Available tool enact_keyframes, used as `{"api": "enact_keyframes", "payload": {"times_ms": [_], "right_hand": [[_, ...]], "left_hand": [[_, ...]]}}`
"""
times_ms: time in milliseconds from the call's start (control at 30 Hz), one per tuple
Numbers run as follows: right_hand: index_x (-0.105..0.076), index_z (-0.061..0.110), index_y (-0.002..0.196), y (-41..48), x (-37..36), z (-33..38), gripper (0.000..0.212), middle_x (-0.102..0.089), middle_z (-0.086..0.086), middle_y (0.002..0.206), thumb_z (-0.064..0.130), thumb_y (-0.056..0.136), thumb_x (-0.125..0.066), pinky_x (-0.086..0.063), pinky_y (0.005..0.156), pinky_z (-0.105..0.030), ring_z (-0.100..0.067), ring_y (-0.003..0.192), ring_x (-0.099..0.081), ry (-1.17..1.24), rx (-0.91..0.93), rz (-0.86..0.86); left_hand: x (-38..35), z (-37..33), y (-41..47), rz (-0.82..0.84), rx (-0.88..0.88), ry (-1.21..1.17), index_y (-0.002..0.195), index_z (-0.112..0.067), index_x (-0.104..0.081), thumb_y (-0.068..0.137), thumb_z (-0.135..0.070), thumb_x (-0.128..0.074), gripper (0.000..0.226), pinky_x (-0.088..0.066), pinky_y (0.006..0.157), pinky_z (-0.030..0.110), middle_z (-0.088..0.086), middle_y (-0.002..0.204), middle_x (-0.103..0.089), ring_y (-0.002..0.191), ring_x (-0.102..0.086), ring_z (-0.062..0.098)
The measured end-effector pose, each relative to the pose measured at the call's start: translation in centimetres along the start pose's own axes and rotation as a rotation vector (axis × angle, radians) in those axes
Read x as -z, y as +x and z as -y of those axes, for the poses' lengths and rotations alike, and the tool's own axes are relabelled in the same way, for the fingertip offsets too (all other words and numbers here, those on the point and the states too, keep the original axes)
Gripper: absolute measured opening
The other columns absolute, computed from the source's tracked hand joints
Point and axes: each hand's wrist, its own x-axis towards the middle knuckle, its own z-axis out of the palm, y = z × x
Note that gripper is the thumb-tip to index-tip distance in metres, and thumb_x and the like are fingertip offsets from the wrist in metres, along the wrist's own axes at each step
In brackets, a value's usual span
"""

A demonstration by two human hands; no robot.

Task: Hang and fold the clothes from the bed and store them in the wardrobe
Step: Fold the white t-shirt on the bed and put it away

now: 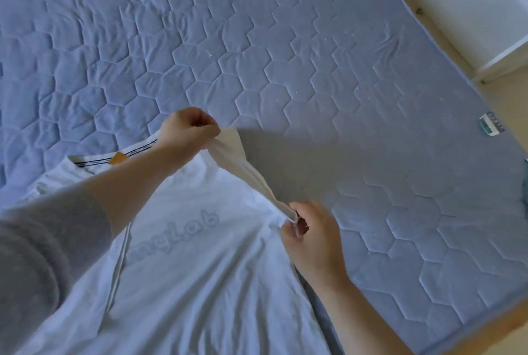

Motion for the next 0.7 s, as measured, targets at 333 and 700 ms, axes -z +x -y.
{"api": "enact_keyframes", "payload": {"times_ms": [333, 700], "right_hand": [[-0.059, 0.02, 0.114, -4.6, -9.1, -0.2, 0.026, -0.052, 0.004, 0.107, 0.021, 0.089, -0.053, -0.044, 0.072, -0.03, -0.02, 0.094, -0.057, -0.33, 0.167, 0.523], [-0.061, 0.02, 0.123, -6.8, -9.0, -0.8, 0.033, -0.059, 0.008, 0.105, 0.016, 0.09, -0.056, -0.046, 0.081, -0.023, -0.01, 0.089, -0.056, -0.189, -0.064, 0.486]], "left_hand": [[2.7, 14.3, -4.8, -0.099, 0.14, 0.365, 0.106, -0.014, -0.064, 0.081, -0.006, -0.065, 0.026, -0.034, 0.055, 0.019, 0.01, 0.117, -0.048, 0.085, -0.049, 0.019], [1.7, 18.0, -11.2, -0.105, 0.184, 0.177, 0.114, -0.016, -0.061, 0.09, -0.022, -0.061, 0.024, -0.043, 0.063, 0.02, 0.001, 0.119, -0.055, 0.09, -0.06, 0.01]]}}
